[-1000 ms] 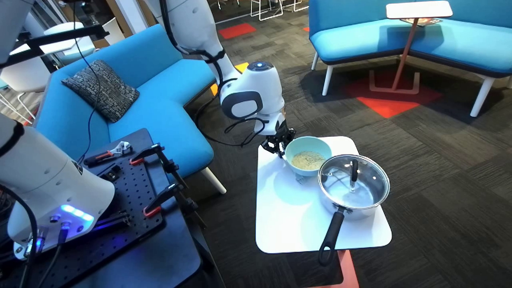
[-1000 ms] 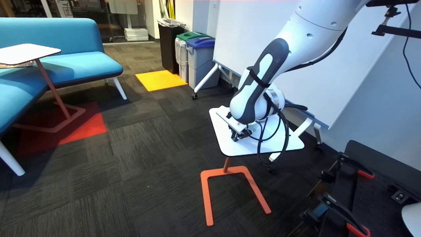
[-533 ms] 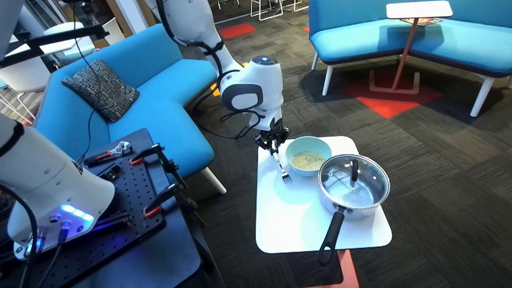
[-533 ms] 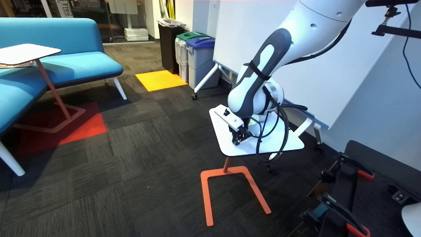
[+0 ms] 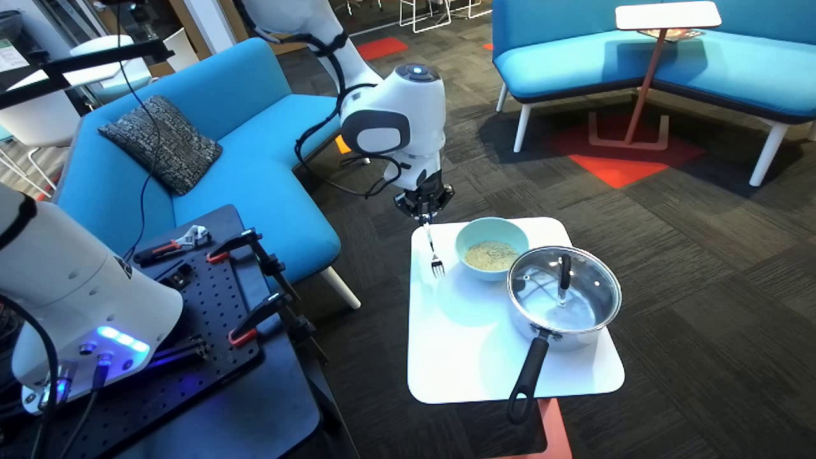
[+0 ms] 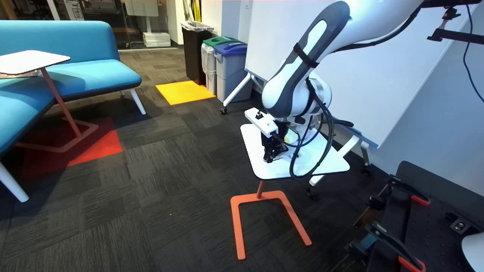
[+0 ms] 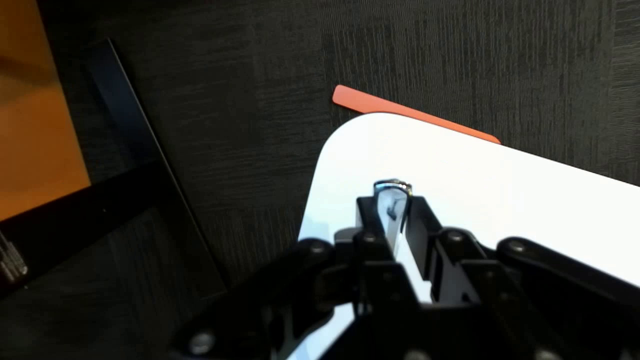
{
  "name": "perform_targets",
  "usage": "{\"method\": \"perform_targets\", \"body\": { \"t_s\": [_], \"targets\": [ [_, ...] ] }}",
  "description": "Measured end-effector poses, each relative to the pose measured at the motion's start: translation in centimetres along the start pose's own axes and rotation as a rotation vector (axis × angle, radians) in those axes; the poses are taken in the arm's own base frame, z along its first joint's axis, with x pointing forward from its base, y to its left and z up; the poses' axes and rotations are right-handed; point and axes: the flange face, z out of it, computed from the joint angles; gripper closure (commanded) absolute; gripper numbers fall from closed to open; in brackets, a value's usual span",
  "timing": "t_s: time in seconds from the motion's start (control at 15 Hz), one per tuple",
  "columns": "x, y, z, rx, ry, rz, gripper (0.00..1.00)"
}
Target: Bring the bowl closer to the fork, then place the fork in the bowl, and finally take the fork out of the bowl.
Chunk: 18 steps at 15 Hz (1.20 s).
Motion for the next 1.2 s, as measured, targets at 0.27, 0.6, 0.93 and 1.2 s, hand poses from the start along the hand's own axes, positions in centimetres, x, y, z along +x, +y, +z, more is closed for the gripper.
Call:
{"method": "perform_targets", "body": {
  "t_s": [0.27, 0.6, 0.93, 1.2],
  "targets": [
    [-0.4, 1.2, -3.3, 0.014, -0.104, 0.098, 0.95],
    [1.2, 2.0, -7.9, 0.12, -0.315, 0.234, 0.95],
    [4.3, 1.8, -11.8, 0.302, -0.487, 0.314, 0.95],
    [7.7, 1.4, -14.1, 0.437, -0.626, 0.35, 0.95]
  ]
}}
